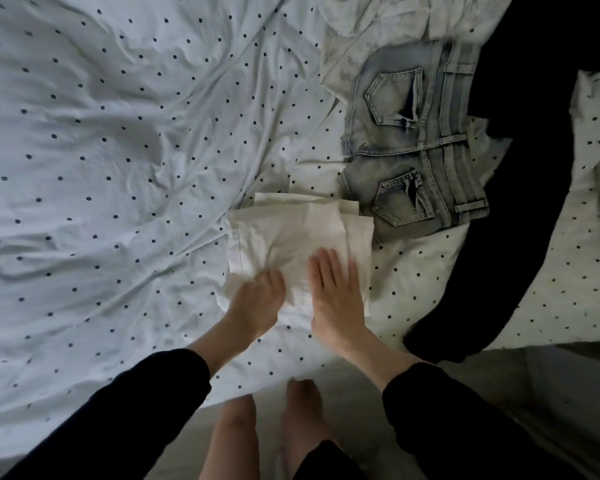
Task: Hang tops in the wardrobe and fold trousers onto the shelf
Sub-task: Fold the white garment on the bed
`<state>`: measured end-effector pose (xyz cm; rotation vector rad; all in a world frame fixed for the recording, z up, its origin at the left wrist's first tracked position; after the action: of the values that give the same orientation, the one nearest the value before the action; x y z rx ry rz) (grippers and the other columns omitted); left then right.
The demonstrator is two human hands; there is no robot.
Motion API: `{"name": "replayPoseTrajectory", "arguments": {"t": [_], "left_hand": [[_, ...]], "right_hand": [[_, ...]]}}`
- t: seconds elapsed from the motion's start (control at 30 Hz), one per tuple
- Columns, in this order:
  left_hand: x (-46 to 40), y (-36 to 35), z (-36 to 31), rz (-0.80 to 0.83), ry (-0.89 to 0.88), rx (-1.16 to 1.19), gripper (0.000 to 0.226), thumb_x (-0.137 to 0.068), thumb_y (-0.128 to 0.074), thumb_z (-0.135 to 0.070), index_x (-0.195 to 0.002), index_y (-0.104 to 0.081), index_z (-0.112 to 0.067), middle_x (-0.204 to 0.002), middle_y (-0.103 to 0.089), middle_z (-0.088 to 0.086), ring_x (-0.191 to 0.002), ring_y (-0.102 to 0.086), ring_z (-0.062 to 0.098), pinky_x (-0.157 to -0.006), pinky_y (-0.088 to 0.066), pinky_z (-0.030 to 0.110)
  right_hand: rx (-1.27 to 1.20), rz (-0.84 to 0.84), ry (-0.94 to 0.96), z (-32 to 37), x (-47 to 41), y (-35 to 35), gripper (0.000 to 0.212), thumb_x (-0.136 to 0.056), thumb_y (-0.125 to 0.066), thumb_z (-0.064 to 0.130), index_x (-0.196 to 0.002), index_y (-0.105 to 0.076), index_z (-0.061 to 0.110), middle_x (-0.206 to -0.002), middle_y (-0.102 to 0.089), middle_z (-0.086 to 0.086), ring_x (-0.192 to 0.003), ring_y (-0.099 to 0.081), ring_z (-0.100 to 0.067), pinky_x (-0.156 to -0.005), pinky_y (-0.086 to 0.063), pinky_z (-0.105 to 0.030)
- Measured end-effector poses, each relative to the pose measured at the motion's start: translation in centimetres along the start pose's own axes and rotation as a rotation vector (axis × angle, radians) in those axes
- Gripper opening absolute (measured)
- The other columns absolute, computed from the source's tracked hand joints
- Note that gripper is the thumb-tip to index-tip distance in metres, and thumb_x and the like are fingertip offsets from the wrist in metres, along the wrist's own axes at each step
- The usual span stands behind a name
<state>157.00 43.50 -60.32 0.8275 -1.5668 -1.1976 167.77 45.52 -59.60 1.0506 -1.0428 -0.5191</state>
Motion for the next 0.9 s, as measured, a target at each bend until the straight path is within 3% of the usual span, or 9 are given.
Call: {"name": "replayPoseTrajectory", "arguments": {"t": [0.1,0.17,0.23,0.33,0.43,0.5,0.6,0.73,0.9], "left_hand": [[1.3,-1.9,0.3,-0.059,0.071,0.004,0.063,-0.054,-0.060,0.001,-0.116,-0.047,0.005,-0.102,-0.065,0.025,-0.083,-0.065,0.035,-0.055,-0.054,0.035],[1.8,-2.7,0.9,-0.069,0.054,-0.045,0.071,-0.062,-0.049,-0.005,-0.131,-0.037,-0.003,-0.128,-0.056,0.023,-0.113,-0.054,0.037,-0.079,-0.052,0.046],[1.2,-3.4,1.7,-0.148,0.035,-0.094,0.059,-0.077,-0.032,-0.005,-0.135,-0.039,-0.008,-0.134,-0.052,0.020,-0.122,-0.049,0.037,-0.091,-0.047,0.054],[-0.9,-4.7,2.9,-0.196,0.035,-0.093,0.045,-0.095,-0.017,-0.002,-0.128,-0.046,-0.010,-0.126,-0.059,0.019,-0.112,-0.059,0.036,-0.090,-0.049,0.051],[-1.4,-5.1,2.8,-0.188,0.005,-0.028,0.043,-0.082,-0.028,0.007,-0.119,-0.046,-0.006,-0.110,-0.068,0.017,-0.097,-0.067,0.032,-0.077,-0.056,0.038],[-0.8,-4.6,2.4,-0.126,-0.001,0.062,0.052,-0.064,-0.041,0.007,-0.115,-0.044,-0.004,-0.102,-0.070,0.018,-0.088,-0.069,0.032,-0.067,-0.057,0.036],[1.1,-2.7,2.3,-0.083,0.012,0.160,0.054,-0.056,-0.041,0.006,-0.109,-0.041,-0.004,-0.090,-0.068,0.018,-0.079,-0.068,0.034,-0.060,-0.056,0.042],[5.6,1.1,2.7,-0.139,0.024,0.202,0.053,-0.051,-0.048,0.003,-0.104,-0.042,-0.005,-0.083,-0.068,0.014,-0.076,-0.069,0.030,-0.058,-0.056,0.042],[12.4,7.1,7.2,-0.310,0.138,0.141,0.048,-0.057,-0.042,0.003,-0.104,-0.046,-0.008,-0.083,-0.069,0.011,-0.075,-0.070,0.027,-0.059,-0.056,0.036]], "right_hand": [[0.044,-0.036,0.054,-0.7,0.7,-1.6,0.117,-0.041,-0.085,0.024,-0.143,-0.030,0.005,-0.149,-0.033,-0.021,-0.139,-0.029,-0.038,-0.111,-0.022,-0.060],[0.069,-0.020,0.034,-1.1,-0.1,-2.8,0.128,-0.042,-0.088,0.041,-0.145,-0.020,0.007,-0.151,-0.028,-0.022,-0.141,-0.024,-0.037,-0.112,-0.021,-0.060],[0.070,-0.041,0.023,-1.1,-1.4,-3.8,0.129,-0.042,-0.088,0.049,-0.145,-0.022,0.008,-0.150,-0.031,-0.023,-0.140,-0.027,-0.037,-0.112,-0.020,-0.060],[0.040,-0.113,0.051,-1.6,-3.2,-4.3,0.118,-0.041,-0.089,0.044,-0.139,-0.034,0.005,-0.143,-0.040,-0.025,-0.135,-0.037,-0.038,-0.107,-0.028,-0.060],[0.013,-0.044,0.035,-1.9,-4.1,-4.7,0.104,-0.040,-0.090,0.042,-0.128,-0.049,0.003,-0.130,-0.053,-0.022,-0.123,-0.049,-0.037,-0.096,-0.042,-0.056],[0.006,0.001,0.037,-1.6,-3.9,-3.4,0.085,-0.061,-0.084,0.036,-0.131,-0.047,0.006,-0.130,-0.052,-0.016,-0.122,-0.048,-0.032,-0.093,-0.044,-0.047],[-0.085,0.132,0.070,-1.1,-2.7,-1.5,0.061,-0.086,-0.061,0.028,-0.140,-0.037,0.016,-0.131,-0.050,-0.006,-0.119,-0.050,-0.028,-0.085,-0.046,-0.038],[0.002,0.150,0.126,2.0,0.4,2.1,0.051,-0.091,-0.055,0.030,-0.138,-0.041,0.020,-0.114,-0.063,-0.003,-0.101,-0.062,-0.028,-0.077,-0.050,-0.034],[0.112,0.089,0.239,9.9,1.7,8.3,0.048,-0.090,-0.056,0.033,-0.134,-0.042,0.018,-0.112,-0.064,-0.004,-0.099,-0.063,-0.028,-0.079,-0.051,-0.034]]}}
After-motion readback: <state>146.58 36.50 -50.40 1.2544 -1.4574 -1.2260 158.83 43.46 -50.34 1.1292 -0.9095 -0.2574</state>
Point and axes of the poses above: each hand's wrist, its own x-axis away from the middle knuckle, its own y-axis out of the back of the hand, z = x × y, the point moved 6 cm from there along -x, towards the middle knuckle
